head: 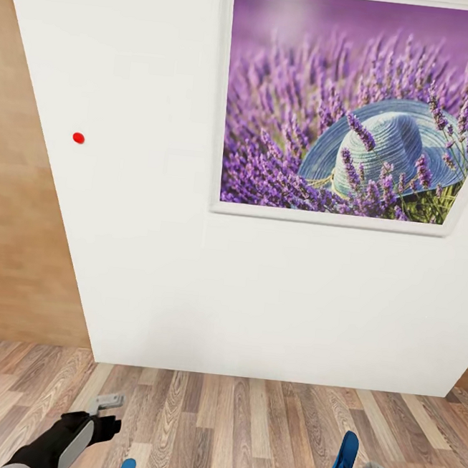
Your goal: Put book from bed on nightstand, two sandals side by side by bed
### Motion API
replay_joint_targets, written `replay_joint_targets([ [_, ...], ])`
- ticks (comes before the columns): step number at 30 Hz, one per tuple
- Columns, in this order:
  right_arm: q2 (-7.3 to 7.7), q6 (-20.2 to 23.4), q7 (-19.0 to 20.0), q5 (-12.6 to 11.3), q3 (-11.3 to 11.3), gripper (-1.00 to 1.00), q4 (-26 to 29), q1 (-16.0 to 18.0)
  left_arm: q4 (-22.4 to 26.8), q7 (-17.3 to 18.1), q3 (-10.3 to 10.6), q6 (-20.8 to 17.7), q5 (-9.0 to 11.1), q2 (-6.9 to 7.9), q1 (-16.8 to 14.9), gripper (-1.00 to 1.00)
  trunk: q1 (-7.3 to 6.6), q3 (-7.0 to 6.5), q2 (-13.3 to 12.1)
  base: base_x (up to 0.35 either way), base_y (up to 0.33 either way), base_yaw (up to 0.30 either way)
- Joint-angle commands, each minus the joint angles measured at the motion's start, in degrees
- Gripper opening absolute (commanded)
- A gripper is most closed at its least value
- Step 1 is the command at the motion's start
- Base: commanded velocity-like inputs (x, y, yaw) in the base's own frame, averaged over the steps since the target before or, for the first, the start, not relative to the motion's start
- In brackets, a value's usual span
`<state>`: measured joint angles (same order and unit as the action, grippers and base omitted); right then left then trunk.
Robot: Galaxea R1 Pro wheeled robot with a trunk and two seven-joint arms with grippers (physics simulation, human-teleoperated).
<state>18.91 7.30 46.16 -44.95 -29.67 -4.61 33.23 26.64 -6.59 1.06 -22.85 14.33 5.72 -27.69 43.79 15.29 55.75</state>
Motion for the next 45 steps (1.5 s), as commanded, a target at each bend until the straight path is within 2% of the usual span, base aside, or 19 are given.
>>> replay_joint_targets([
  [1,-0.04,0.5,0.4,-0.7,-0.2,-1.0,-0.1,0.1,0.0,-0.4,0.1,-0.2,0.6,0.01,0.0,1.0,0.01,0.08,0.1,0.0,0.0,0.0],
  [5,-0.02,0.5,0.4,-0.7,-0.3,-1.0,-0.1,0.1,0.1,-0.4,0.2,-0.1,0.6,-0.12,-0.1,1.0,0.01,0.08,0.1,0.0,0.0,0.0],
  [20,-0.02,0.5,0.4,-0.7,-0.3,-1.0,-0.1,0.1,1.1,-0.6,0.6,-0.1,0.3,-0.64,-0.1,1.0,3.3,2.77,6.1,0.0,0.0,0.0],
  [28,-0.01,0.6,0.7,-0.6,-0.3,-1.0,-0.1,0.1,-0.2,-0.3,2.1,0.0,0.3,-0.62,-0.1,1.0,5.06,4.21,9.3,0.0,0.0,0.0],
  [32,0.06,2.5,1.1,-0.7,-0.1,-1.0,0.0,0.1,-0.5,-0.3,2.5,0.0,0.4,-0.93,0.0,1.0,5.94,4.92,10.9,0.0,0.0,0.0],
  [33,0.07,3.9,1.2,-0.7,0.0,-1.0,0.1,0.2,-0.5,-0.3,2.5,0.0,0.4,-0.97,0.0,1.0,6.16,5.1,11.3,0.0,0.0,0.0],
  [34,0.07,7.4,1.8,-0.7,0.1,-1.0,1.5,0.3,-0.5,-0.3,2.5,0.0,0.4,-1.02,0.1,1.0,6.38,5.28,11.7,0.0,0.0,0.0],
  [35,0.09,12.2,3.2,-0.6,0.1,-1.0,5.0,0.4,-0.5,-0.3,2.5,0.0,0.4,-1.08,0.1,1.0,6.6,5.46,12.1,0.0,0.0,0.0],
  [38,0.16,23.2,5.3,-0.7,0.1,-1.0,14.7,0.4,-0.5,-0.3,2.5,0.0,0.4,-1.13,0.2,1.0,7.26,6.0,13.3,0.0,0.0,0.0],
  [41,0.3,29.5,5.9,-0.8,0.1,-1.0,21.3,0.4,-0.5,-0.3,2.5,0.0,0.4,-1.14,0.2,1.0,7.91,6.54,14.5,0.0,0.0,0.0],
  [45,0.91,32.8,9.9,-1.0,0.1,-1.0,26.6,0.4,-0.5,-0.3,2.5,0.0,0.4,-1.43,0.2,1.0,8.79,7.26,16.1,0.0,0.0,0.0],
])
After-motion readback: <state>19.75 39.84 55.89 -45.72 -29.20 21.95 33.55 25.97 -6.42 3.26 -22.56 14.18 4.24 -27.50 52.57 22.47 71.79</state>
